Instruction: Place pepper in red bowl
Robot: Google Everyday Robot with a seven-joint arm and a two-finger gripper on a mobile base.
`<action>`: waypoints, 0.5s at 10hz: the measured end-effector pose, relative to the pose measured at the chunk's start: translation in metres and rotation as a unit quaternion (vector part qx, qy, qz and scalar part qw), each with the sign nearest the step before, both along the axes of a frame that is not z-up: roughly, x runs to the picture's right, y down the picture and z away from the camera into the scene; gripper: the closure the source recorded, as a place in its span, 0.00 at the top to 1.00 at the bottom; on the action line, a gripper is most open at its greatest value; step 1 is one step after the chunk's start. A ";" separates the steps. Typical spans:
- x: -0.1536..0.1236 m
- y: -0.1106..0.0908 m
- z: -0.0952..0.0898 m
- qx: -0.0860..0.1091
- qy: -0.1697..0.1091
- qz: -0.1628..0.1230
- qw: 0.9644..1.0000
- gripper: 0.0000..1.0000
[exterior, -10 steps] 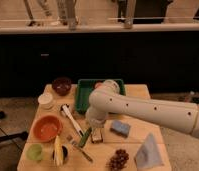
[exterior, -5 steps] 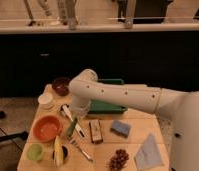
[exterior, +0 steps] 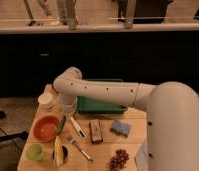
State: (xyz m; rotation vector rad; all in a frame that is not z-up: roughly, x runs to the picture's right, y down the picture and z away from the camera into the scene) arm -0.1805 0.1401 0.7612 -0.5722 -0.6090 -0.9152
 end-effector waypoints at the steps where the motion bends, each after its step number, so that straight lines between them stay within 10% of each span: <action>1: -0.008 -0.001 0.006 -0.004 -0.004 -0.001 1.000 0.00; 5: -0.052 -0.003 0.020 -0.013 -0.027 -0.004 1.000 0.00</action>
